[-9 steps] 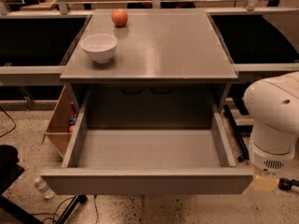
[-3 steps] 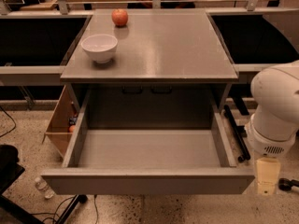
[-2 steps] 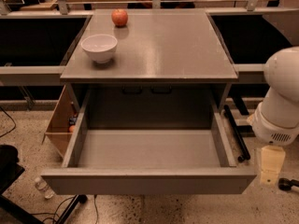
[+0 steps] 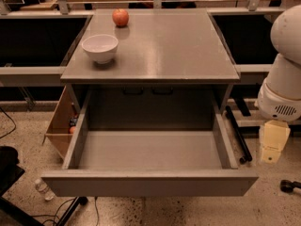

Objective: Open top drawer

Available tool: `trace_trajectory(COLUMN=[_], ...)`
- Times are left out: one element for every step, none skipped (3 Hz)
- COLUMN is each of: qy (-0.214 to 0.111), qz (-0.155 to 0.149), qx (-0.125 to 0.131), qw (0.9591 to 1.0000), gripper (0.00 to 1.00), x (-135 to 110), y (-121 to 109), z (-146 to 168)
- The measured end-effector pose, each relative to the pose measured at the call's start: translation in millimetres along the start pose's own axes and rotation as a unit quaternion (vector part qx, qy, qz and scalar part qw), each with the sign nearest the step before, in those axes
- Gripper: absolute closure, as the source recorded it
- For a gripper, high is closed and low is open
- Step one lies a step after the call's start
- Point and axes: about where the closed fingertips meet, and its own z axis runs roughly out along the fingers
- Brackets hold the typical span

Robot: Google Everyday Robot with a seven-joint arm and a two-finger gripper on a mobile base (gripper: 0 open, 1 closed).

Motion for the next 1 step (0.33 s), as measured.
trace_trajectory(qy=[0.04], qz=[0.052], qx=[0.037], qw=[0.9972], gripper=[0.0], x=[-3.7], y=[12.9], z=[-35.6])
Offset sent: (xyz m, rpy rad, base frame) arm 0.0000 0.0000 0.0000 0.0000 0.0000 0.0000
